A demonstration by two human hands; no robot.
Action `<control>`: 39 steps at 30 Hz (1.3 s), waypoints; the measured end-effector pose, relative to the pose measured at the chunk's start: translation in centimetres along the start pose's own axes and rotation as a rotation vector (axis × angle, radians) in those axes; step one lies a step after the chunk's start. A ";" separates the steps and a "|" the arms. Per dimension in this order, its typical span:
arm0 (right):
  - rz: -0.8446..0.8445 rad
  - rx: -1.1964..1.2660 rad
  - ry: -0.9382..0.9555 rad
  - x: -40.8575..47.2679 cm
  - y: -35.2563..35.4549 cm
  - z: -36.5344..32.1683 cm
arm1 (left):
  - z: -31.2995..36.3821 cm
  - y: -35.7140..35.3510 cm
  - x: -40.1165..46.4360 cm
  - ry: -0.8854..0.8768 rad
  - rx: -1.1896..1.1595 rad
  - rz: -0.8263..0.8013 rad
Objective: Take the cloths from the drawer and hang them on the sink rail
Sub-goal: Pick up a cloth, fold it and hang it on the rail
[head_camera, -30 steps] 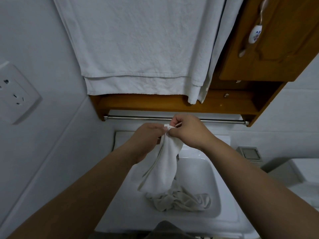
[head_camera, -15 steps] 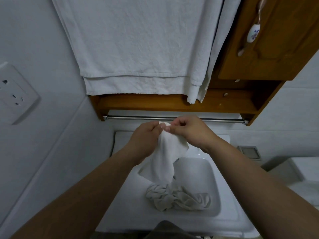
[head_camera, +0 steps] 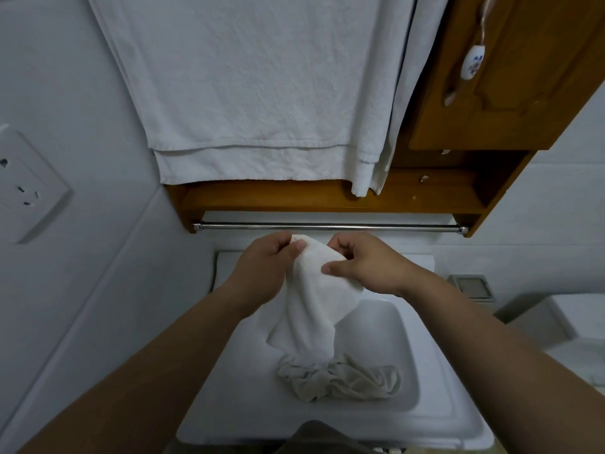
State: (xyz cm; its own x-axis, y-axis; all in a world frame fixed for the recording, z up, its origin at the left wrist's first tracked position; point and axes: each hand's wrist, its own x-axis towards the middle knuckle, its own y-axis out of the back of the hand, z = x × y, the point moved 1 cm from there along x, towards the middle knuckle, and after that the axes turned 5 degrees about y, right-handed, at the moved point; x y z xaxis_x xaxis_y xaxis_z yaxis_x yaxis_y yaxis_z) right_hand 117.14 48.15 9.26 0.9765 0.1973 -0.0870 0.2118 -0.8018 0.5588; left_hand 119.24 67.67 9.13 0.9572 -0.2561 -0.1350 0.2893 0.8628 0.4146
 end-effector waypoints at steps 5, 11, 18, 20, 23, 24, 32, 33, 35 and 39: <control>0.051 -0.329 0.061 0.1 -0.4 0.6 | -0.4 0.0 -0.3 -0.049 0.173 -0.015; 0.158 -0.475 0.177 0.3 -1.2 0.4 | -0.3 0.1 -0.1 -0.083 0.389 0.120; 0.155 -0.506 0.153 0.8 -1.5 0.0 | -0.3 -1.2 -0.2 -0.165 0.625 0.089; 0.146 -0.509 0.163 0.7 -1.3 -0.3 | -0.3 -1.4 0.1 -0.182 0.642 0.108; 0.140 -0.515 0.168 0.7 -1.1 -0.5 | -0.3 -1.1 0.4 -0.231 0.679 0.146; 0.138 -0.519 0.165 0.7 -1.1 -0.4 | -0.2 -1.1 0.5 -0.239 0.710 0.138; 0.013 -0.563 0.028 0.3 -1.3 1.3 | -0.9 -1.3 0.7 -0.279 0.851 0.034; -0.011 -0.567 0.007 0.2 -1.3 1.6 | -1.0 -1.5 0.7 -0.289 0.863 0.024; -0.052 -0.581 -0.014 0.0 -1.5 2.0 | -1.1 -1.8 0.7 -0.294 0.868 0.003; -0.050 -0.626 -0.033 -0.4 -1.0 2.8 | -1.6 -1.6 1.2 -0.235 0.858 0.023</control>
State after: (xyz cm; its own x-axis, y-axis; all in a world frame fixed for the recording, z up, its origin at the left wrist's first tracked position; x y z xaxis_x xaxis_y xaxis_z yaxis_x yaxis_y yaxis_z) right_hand 116.70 47.29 6.39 0.9688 0.2008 -0.1452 0.2031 -0.3079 0.9295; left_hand 119.95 66.69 6.89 0.9130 -0.4068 0.0308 0.0879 0.2697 0.9589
